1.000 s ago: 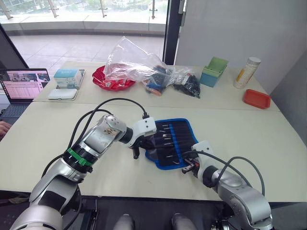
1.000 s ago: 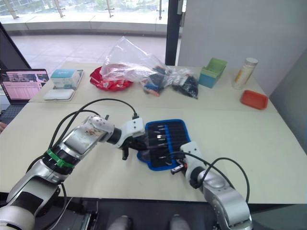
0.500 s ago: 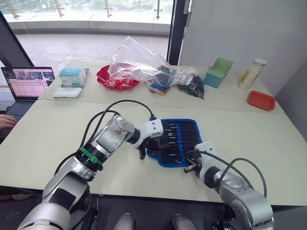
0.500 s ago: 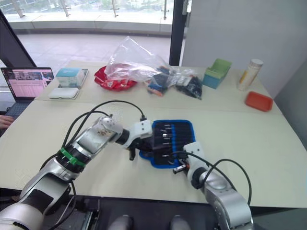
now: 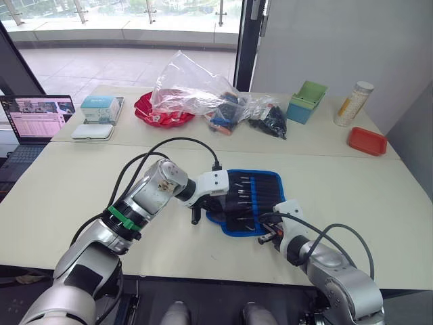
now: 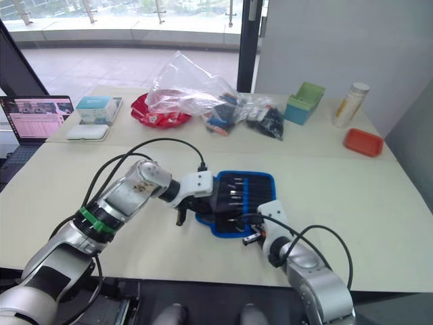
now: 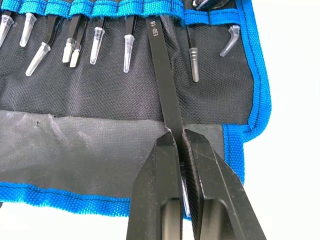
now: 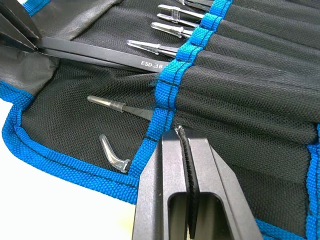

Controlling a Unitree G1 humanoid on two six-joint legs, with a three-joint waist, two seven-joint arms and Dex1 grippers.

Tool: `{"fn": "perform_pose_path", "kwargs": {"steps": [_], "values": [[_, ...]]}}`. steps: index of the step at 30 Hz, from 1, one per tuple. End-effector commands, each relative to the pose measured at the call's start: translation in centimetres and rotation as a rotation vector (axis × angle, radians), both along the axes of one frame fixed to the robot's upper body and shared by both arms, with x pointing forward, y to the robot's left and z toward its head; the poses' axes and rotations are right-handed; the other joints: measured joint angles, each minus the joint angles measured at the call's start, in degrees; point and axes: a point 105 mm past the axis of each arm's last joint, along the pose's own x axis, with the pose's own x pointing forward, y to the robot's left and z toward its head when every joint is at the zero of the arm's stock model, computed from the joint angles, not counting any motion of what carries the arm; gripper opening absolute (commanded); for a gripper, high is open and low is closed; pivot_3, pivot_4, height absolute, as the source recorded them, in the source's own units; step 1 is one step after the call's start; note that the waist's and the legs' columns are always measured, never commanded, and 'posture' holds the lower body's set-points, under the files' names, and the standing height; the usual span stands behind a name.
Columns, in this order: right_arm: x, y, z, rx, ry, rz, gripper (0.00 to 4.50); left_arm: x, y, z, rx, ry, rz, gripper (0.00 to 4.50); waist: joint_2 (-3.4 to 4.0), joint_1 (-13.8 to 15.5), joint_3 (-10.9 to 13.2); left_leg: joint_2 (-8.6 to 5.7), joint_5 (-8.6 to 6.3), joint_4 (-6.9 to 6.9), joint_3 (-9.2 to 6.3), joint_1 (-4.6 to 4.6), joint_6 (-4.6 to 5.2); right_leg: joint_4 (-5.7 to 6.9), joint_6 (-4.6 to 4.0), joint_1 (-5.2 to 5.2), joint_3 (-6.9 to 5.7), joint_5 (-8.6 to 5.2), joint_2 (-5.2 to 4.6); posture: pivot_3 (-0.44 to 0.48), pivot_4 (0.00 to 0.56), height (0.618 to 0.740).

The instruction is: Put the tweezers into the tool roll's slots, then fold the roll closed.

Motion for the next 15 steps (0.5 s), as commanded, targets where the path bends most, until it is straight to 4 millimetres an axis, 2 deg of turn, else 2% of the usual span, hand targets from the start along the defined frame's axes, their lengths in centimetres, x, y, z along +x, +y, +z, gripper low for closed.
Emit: {"fn": "perform_pose_path", "kwargs": {"steps": [1,10,15], "values": [[-0.8,-0.8,-3.1,-0.038,0.138,-0.039,0.0,0.2,-1.5,0.7,-0.003,-0.034,-0.069,0.04,0.0,0.0,0.0,0.0,0.0,0.01,0.0,0.0,0.0,0.0,0.0,0.0,0.0,0.0,0.0,0.0,0.15,0.74],[-1.7,-1.1,-3.2,-0.047,0.194,-0.054,0.0,2.2,-4.4,-1.0,0.009,-0.064,-0.065,0.04,0.01,0.9,0.0,-0.04,-0.04,0.11,-0.01,-0.1,0.07,0.0,-0.04,0.0,-0.01,0.03,-0.01,0.0,0.15,0.74],[-1.7,-1.5,-3.1,-0.048,0.194,-0.078,0.0,2.3,-6.2,-1.3,-0.011,-0.057,-0.083,0.04,0.02,1.4,0.0,-0.08,-0.05,0.15,-0.02,-0.09,0.08,0.0,-0.03,0.04,-0.01,0.02,-0.04,0.0,0.15,0.74]]}}
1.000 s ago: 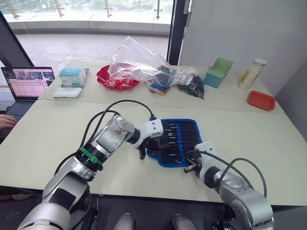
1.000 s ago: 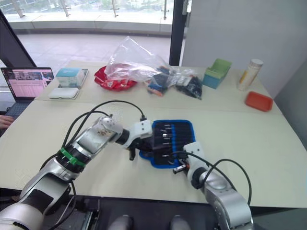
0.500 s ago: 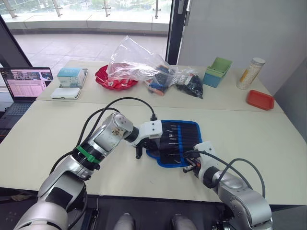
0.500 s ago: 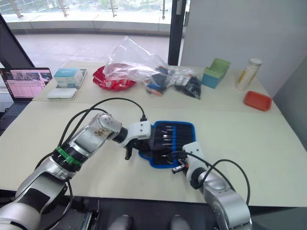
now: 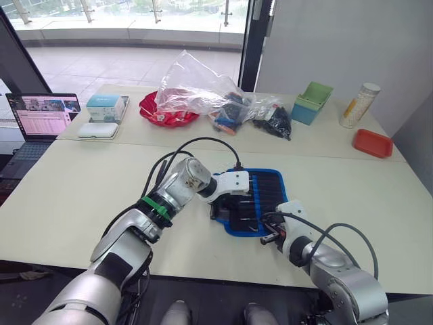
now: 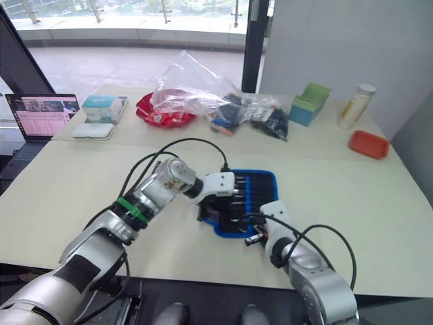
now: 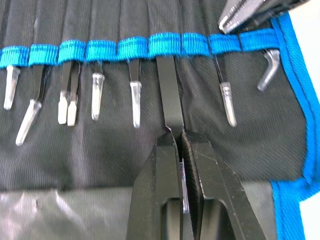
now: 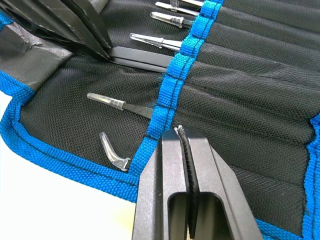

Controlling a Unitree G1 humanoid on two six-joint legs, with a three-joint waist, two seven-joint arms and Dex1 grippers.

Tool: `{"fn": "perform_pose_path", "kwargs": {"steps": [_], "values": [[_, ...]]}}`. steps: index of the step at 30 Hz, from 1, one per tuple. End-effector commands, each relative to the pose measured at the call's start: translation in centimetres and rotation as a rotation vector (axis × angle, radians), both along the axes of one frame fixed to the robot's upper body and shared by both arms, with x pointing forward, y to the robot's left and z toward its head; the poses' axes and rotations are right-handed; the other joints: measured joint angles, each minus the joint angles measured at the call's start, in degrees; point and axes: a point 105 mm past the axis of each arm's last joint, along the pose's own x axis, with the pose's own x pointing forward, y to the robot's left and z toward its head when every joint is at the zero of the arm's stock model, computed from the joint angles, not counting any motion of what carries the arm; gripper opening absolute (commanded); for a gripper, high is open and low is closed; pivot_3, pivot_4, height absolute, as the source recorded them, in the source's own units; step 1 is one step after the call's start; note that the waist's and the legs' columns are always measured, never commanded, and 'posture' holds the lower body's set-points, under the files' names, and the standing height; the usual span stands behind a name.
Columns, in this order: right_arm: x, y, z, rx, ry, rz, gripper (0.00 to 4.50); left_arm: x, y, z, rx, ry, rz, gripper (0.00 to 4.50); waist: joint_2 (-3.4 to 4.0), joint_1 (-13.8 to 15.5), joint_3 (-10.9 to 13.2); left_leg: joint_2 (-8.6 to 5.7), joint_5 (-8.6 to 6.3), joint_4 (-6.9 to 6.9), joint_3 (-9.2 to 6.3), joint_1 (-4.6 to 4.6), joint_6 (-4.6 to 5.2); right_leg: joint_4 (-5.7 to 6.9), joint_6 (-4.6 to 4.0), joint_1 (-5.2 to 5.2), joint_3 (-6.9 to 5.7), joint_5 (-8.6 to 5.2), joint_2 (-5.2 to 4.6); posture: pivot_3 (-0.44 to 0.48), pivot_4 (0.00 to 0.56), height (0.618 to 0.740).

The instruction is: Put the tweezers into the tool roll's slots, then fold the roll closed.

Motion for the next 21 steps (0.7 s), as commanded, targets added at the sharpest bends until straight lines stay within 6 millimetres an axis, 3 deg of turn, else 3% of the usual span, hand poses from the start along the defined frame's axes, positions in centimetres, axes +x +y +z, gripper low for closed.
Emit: {"fn": "perform_pose_path", "kwargs": {"steps": [1,9,15,21], "values": [[-1.3,-0.8,-3.2,-0.024,0.166,-0.038,0.0,0.3,-1.2,0.2,-0.008,-0.034,-0.007,0.04,0.0,0.2,0.0,-0.03,0.0,0.04,-0.01,0.0,0.0,0.0,0.01,0.03,0.0,0.0,-0.02,0.0,0.15,0.74],[-1.7,-0.3,-3.2,-0.017,0.172,-0.033,0.0,0.4,-5.0,-0.4,-0.082,0.003,0.046,0.04,0.0,0.9,0.0,-0.12,0.0,0.19,-0.07,-0.01,0.0,-0.03,0.17,0.15,0.0,-0.04,-0.05,0.0,0.15,0.74],[-1.8,-0.3,-3.3,-0.017,0.175,-0.035,0.0,-0.3,-5.1,-1.3,-0.082,0.042,0.036,0.04,0.04,1.3,0.0,-0.14,0.0,0.23,-0.09,0.0,0.0,-0.03,0.21,0.2,0.0,-0.03,-0.06,0.0,0.15,0.74],[-1.8,-0.3,-3.4,-0.016,0.178,-0.03,0.0,0.1,-4.0,-1.2,-0.09,0.036,0.061,0.04,0.05,1.2,-0.1,-0.15,0.0,0.23,-0.11,0.0,0.0,-0.03,0.2,0.21,0.0,-0.02,-0.06,0.0,0.15,0.74]]}}
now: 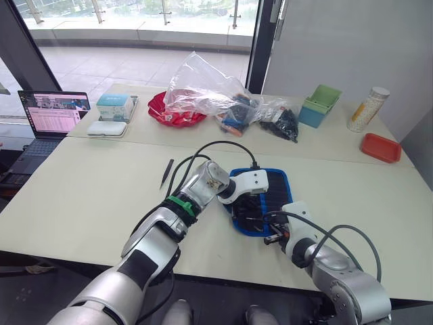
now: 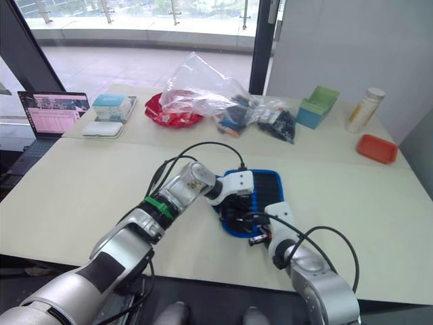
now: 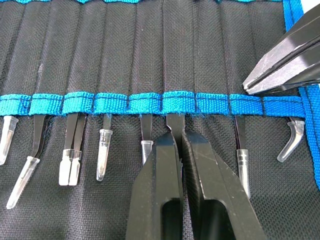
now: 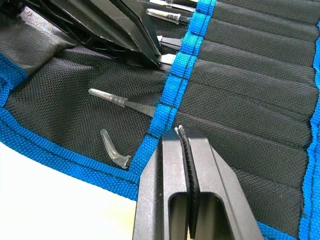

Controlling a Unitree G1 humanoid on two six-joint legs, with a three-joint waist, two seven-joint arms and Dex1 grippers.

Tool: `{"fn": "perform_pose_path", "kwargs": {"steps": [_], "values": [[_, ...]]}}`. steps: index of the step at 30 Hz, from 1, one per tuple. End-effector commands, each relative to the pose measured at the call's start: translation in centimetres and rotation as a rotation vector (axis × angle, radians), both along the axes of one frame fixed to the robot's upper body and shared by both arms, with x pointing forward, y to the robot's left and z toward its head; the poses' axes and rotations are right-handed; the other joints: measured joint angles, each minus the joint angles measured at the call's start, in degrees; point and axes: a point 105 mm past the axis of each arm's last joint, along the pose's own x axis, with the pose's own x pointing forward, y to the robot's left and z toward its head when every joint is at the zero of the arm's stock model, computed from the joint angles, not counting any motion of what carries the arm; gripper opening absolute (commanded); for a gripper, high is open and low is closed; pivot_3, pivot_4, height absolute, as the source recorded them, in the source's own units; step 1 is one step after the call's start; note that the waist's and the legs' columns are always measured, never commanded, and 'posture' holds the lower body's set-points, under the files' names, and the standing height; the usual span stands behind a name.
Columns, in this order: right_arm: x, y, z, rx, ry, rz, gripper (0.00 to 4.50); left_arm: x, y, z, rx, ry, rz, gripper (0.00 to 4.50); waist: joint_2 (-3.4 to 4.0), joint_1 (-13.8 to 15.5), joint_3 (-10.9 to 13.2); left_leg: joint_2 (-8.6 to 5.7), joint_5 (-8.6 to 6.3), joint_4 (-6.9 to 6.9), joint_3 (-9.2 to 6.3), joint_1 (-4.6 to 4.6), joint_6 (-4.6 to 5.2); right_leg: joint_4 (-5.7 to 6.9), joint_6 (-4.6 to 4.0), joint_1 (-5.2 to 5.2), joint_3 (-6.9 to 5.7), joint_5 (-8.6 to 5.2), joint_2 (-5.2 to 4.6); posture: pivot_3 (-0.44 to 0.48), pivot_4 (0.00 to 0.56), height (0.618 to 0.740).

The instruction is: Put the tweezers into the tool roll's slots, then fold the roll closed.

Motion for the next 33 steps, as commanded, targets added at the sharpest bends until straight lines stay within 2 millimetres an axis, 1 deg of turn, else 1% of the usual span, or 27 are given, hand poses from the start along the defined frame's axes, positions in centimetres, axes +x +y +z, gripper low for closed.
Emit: {"fn": "perform_pose_path", "kwargs": {"steps": [1,3,4,5,6,9,12,13,14,15,18,19,20,22,24,26,27,29,30,31,33], "values": [[-1.5,0.2,-3.4,-0.007,0.166,0.012,0.0,0.1,0.2,-0.3,-0.006,0.002,0.031,0.04,0.0,-0.1,0.0,0.0,0.0,0.0,0.0,0.0,0.0,0.0,0.0,0.0,0.0,0.0,0.0,0.0,0.15,0.74],[-1.3,0.2,-3.4,-0.008,0.166,0.011,0.0,0.7,0.9,0.7,-0.031,-0.014,0.058,0.7,0.0,-0.3,0.0,0.01,0.0,-0.01,0.0,0.0,0.0,0.01,0.0,-0.02,0.0,0.0,0.01,0.0,0.15,0.74],[-1.3,0.1,-3.5,-0.008,0.165,0.011,0.0,0.9,1.5,1.7,-0.056,-0.023,0.069,0.85,0.01,-0.5,0.0,0.01,0.0,-0.01,-0.01,-0.01,0.0,0.01,0.0,-0.05,0.0,0.0,0.02,0.0,0.15,0.74],[-1.2,0.1,-3.5,-0.009,0.164,0.011,0.0,1.0,1.9,2.3,-0.074,-0.03,0.075,1.18,0.01,-0.8,0.0,0.02,0.0,-0.03,-0.01,-0.04,0.0,0.02,0.0,-0.09,0.0,0.0,0.03,0.0,0.15,0.74],[-1.2,0.1,-3.5,-0.009,0.164,0.01,0.0,1.0,2.3,2.9,-0.086,-0.033,0.078,1.51,0.02,-1.3,0.0,0.04,0.0,-0.06,-0.01,-0.05,0.0,0.04,-0.03,-0.12,0.0,0.01,0.04,0.0,0.15,0.74],[-1.2,0.1,-3.6,-0.011,0.164,0.012,0.0,0.8,4.1,5.3,-0.156,-0.029,0.108,2.52,0.07,-1.9,0.0,0.08,0.0,-0.23,-0.05,-0.05,0.01,0.1,-0.3,-0.22,0.0,0.16,0.08,0.0,0.15,0.74],[-1.1,-0.1,-3.6,-0.013,0.164,0.015,0.0,0.2,6.6,8.2,-0.253,0.007,0.16,3.48,0.1,-2.4,0.0,0.08,-0.03,-0.31,-0.1,-0.04,0.05,0.15,-0.34,-0.23,0.0,0.18,0.09,0.0,0.15,0.74],[-1.0,-0.1,-3.7,-0.014,0.164,0.017,0.0,0.1,7.7,9.0,-0.279,0.015,0.189,3.86,0.11,-2.7,0.0,0.08,-0.03,-0.31,-0.11,-0.05,0.06,0.15,-0.34,-0.23,0.0,0.18,0.09,0.0,0.15,0.74],[-1.0,-0.1,-3.7,-0.014,0.164,0.019,0.0,0.1,8.6,9.5,-0.296,0.019,0.218,4.22,0.11,-2.7,0.0,0.08,-0.03,-0.31,-0.12,-0.04,0.06,0.15,-0.34,-0.21,0.0,0.18,0.08,0.0,0.15,0.74],[-0.9,-0.2,-3.7,-0.016,0.165,0.021,0.0,0.2,9.8,9.8,-0.311,0.017,0.262,4.48,0.13,-2.9,0.0,0.08,-0.03,-0.31,-0.13,-0.03,0.06,0.15,-0.34,-0.21,0.0,0.18,0.09,0.0,0.15,0.74],[-0.8,-0.2,-3.7,-0.019,0.165,0.032,0.0,0.8,13.6,10.8,-0.42,-0.001,0.425,4.48,0.18,-3.0,0.0,0.08,-0.03,-0.31,-0.14,0.04,0.06,0.14,-0.34,-0.17,-0.01,0.18,0.09,0.0,0.15,0.74],[-0.8,-0.2,-3.7,-0.02,0.166,0.036,0.0,0.8,15.0,10.8,-0.454,-0.013,0.48,4.48,0.18,-3.0,0.0,0.09,-0.03,-0.31,-0.14,0.06,0.06,0.14,-0.34,-0.16,0.0,0.18,0.08,0.0,0.15,0.74],[-0.8,-0.2,-3.7,-0.022,0.167,0.041,0.0,0.9,17.0,10.3,-0.475,-0.06,0.562,4.48,0.18,-3.0,0.0,0.09,-0.03,-0.31,-0.14,0.06,0.06,0.14,-0.34,-0.16,-0.01,0.18,0.09,0.0,0.15,0.74],[-0.7,-0.3,-3.8,-0.025,0.168,0.048,0.0,0.6,19.5,9.6,-0.484,-0.138,0.658,4.48,0.19,-3.0,0.0,0.1,-0.03,-0.33,-0.14,0.1,0.06,0.16,-0.35,-0.15,0.0,0.19,0.08,0.0,0.15,0.74],[-0.8,-0.5,-3.8,-0.027,0.169,0.052,0.0,-0.5,20.8,9.1,-0.509,-0.179,0.689,4.48,0.18,-3.0,0.0,0.12,-0.03,-0.34,-0.15,0.1,0.06,0.17,-0.37,-0.16,0.0,0.2,0.09,0.0,0.15,0.74],[-0.7,-0.6,-3.8,-0.032,0.173,0.061,0.0,-1.8,23.0,8.0,-0.537,-0.179,0.786,4.48,0.17,-2.8,0.0,0.12,-0.03,-0.32,-0.15,0.07,0.05,0.14,-0.39,-0.16,0.0,0.21,0.08,0.0,0.15,0.74],[-0.7,-0.6,-3.8,-0.033,0.174,0.063,0.0,-2.2,23.6,7.6,-0.544,-0.176,0.818,4.48,0.16,-2.7,0.0,0.11,-0.03,-0.31,-0.15,0.07,0.05,0.14,-0.4,-0.15,0.0,0.21,0.07,0.0,0.15,0.74],[-0.8,-0.7,-3.9,-0.039,0.183,0.078,0.0,-4.7,25.2,6.1,-0.613,-0.175,0.946,4.48,0.16,-2.7,0.0,0.12,-0.03,-0.31,-0.14,0.08,0.05,0.08,-0.4,-0.15,0.0,0.21,0.07,0.0,0.15,0.74],[-0.8,-0.7,-4.0,-0.041,0.186,0.085,0.0,-5.7,26.0,5.4,-0.6,-0.208,0.999,4.48,0.16,-2.7,0.0,0.12,-0.04,-0.31,-0.13,0.1,0.05,0.08,-0.4,-0.09,0.01,0.21,0.05,0.0,0.15,0.74],[-0.9,-0.8,-4.0,-0.042,0.189,0.089,0.0,-6.4,26.5,5.0,-0.586,-0.234,1.031,4.48,0.14,-2.8,0.0,0.13,-0.05,-0.33,-0.11,0.17,0.04,0.05,-0.4,-0.08,0.02,0.21,0.03,0.0,0.15,0.74],[-0.9,-0.8,-4.0,-0.043,0.191,0.098,0.0,-7.7,27.3,4.6,-0.625,-0.25,1.108,4.48,0.09,-2.3,0.0,0.15,-0.06,-0.37,-0.08,0.2,0.03,0.04,-0.42,-0.05,0.04,0.21,0.03,0.0,0.15,0.74]]}}
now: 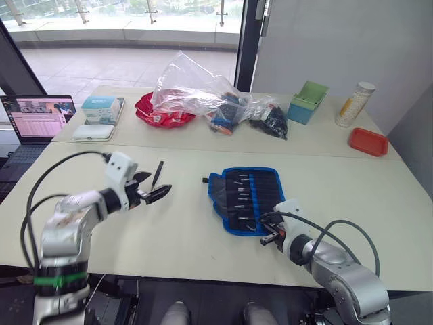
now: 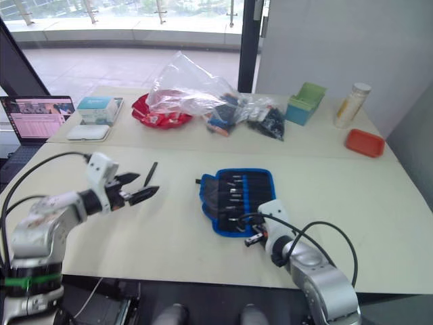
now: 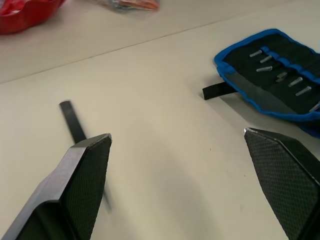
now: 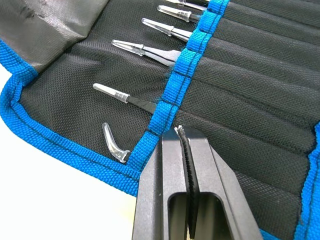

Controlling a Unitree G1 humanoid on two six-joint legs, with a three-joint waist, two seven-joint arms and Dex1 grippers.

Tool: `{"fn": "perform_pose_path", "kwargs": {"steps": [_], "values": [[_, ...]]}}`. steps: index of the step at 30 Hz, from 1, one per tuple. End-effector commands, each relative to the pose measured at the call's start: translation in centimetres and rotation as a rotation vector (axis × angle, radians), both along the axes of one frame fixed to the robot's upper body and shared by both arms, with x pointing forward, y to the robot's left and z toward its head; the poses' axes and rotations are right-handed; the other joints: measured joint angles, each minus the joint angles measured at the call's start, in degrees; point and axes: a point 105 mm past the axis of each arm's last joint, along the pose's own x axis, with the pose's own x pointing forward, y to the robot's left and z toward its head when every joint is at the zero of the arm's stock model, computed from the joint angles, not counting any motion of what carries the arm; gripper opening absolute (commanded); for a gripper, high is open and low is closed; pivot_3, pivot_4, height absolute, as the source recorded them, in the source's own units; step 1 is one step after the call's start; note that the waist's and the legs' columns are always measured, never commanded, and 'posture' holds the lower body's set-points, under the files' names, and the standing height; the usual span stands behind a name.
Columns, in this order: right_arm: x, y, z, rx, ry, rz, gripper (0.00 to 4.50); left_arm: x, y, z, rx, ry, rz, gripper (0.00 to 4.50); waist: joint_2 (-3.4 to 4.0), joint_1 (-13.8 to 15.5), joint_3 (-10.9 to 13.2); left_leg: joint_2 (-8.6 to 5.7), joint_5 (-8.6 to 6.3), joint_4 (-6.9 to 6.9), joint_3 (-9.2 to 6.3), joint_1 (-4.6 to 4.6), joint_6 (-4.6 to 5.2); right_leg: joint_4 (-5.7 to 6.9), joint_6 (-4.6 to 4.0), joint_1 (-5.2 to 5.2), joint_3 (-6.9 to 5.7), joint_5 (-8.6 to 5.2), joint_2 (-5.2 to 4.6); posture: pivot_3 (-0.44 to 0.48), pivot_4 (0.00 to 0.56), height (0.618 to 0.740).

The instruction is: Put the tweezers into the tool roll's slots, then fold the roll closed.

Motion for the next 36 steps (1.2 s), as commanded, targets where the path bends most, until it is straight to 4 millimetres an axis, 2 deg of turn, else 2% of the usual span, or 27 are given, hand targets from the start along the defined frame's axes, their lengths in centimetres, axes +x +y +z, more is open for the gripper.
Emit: {"fn": "perform_pose_path", "kwargs": {"steps": [1,6,8,12,19,25,31,36], "values": [[-1.4,-1.4,-4.1,-0.041,0.191,-0.031,0.0,-1.7,1.6,1.9,-0.018,-0.114,0.136,4.48,-0.09,0.8,0.0,-0.01,0.0,0.02,-0.06,-0.04,0.0,0.02,-0.02,0.0,-0.02,-0.01,0.02,0.0,0.15,0.74],[-1.4,-1.2,-4.2,-0.043,0.199,-0.005,0.0,-4.9,4.0,0.2,-0.003,-0.104,0.307,4.48,-0.31,1.2,-0.2,0.02,0.0,0.07,-0.06,0.06,-0.02,-0.03,-0.13,0.1,-0.03,-0.03,0.05,0.0,0.15,0.74],[-1.2,-1.1,-4.3,-0.043,0.2,0.0,0.0,-5.8,4.1,-0.4,0.0,-0.083,0.321,4.48,-0.36,1.1,-0.2,0.01,-0.02,0.04,0.01,0.08,-0.06,-0.07,-0.15,0.1,0.01,-0.05,0.03,0.0,0.15,0.74],[-1.0,-0.7,-4.3,-0.037,0.197,0.014,0.0,-5.9,4.0,-1.0,0.014,-0.062,0.327,4.48,-0.44,1.2,-0.3,0.03,-0.02,0.06,-0.02,0.12,-0.06,-0.05,-0.19,0.1,-0.03,-0.05,0.06,0.0,0.15,0.74],[-0.8,-0.6,-4.3,-0.036,0.192,0.014,0.0,-4.8,3.4,-1.4,0.034,-0.052,0.306,4.48,-0.48,0.9,-0.3,0.05,-0.03,0.02,-0.01,0.21,-0.07,-0.05,-0.23,0.12,-0.01,-0.07,0.08,0.0,0.15,0.74],[-0.7,-0.6,-4.1,-0.03,0.18,-0.004,0.0,-1.8,2.7,-1.9,0.022,-0.043,0.312,4.48,-0.48,0.9,-0.3,0.04,-0.02,0.02,-0.01,0.24,-0.07,-0.03,-0.23,0.11,-0.01,-0.08,0.08,0.0,0.15,0.74],[-0.6,-0.5,-4.0,-0.025,0.171,-0.016,0.0,2.4,1.3,-4.1,0.061,0.008,0.315,4.48,-0.51,0.5,-0.3,0.05,-0.02,0.0,-0.01,0.24,-0.06,0.02,-0.23,0.11,-0.01,-0.07,0.1,0.0,0.15,0.74],[-0.5,-0.6,-3.9,-0.025,0.162,-0.029,0.0,4.9,1.3,-6.0,0.094,0.047,0.355,4.48,-0.43,0.7,-0.5,0.03,-0.02,0.01,-0.01,0.31,-0.06,0.03,-0.22,0.17,-0.01,-0.07,0.09,0.0,0.15,0.74]]}}
